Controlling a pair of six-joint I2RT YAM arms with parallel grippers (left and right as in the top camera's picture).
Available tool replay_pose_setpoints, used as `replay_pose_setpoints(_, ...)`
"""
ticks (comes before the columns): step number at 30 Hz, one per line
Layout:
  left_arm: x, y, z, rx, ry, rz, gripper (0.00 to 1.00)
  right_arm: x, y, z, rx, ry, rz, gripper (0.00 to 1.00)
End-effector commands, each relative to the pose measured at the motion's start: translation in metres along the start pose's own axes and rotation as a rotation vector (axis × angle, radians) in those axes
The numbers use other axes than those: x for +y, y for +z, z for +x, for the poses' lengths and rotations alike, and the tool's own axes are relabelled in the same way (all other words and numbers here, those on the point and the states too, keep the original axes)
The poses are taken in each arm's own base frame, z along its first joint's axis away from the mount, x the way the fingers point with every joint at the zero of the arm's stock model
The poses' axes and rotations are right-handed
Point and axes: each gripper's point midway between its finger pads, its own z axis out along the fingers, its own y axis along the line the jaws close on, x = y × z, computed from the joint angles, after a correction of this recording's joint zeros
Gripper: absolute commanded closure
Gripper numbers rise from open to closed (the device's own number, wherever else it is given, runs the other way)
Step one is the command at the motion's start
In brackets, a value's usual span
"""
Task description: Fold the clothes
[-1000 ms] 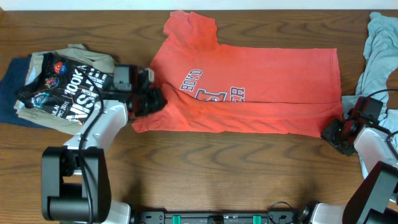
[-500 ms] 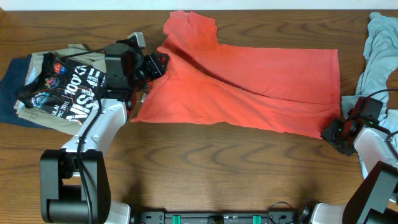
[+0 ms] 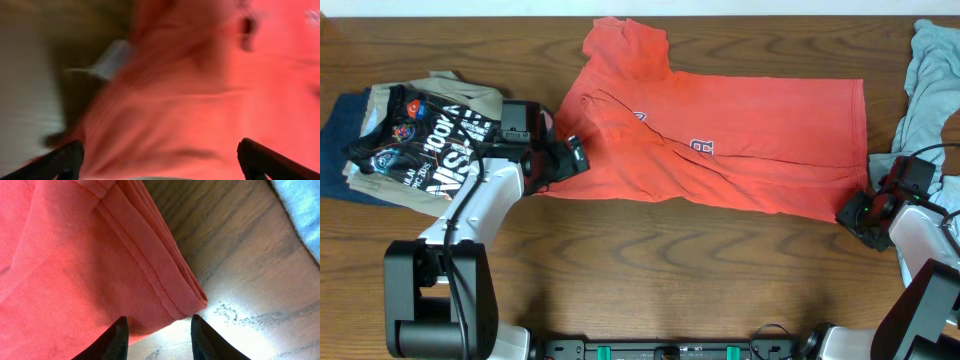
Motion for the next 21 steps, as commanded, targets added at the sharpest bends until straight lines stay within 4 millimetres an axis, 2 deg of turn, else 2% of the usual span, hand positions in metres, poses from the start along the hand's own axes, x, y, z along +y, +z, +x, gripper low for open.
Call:
replay_pose_setpoints(1, 0.027, -0.006, -0.014, -0.072, 0.042, -0.157, 0.01, -0.001, 0.001, 0.002, 0.003, -0.018, 0.014, 0.61)
replay_pose_setpoints(7, 0.022, -0.007, -0.026, -0.125, 0.048, -0.141, 0.01, -0.001, 0.001, 0.002, 0.004, -0.018, 0.014, 0.61)
replay_pose_setpoints(12, 0.020, -0.004, -0.033, -0.157, 0.080, -0.127, 0.16, -0.001, 0.001, 0.002, 0.004, -0.018, 0.014, 0.61)
replay_pose_setpoints(21, 0.011, 0.023, -0.033, -0.142, 0.209, -0.088, 0.17, -0.002, 0.001, 0.003, 0.006, -0.018, 0.015, 0.61)
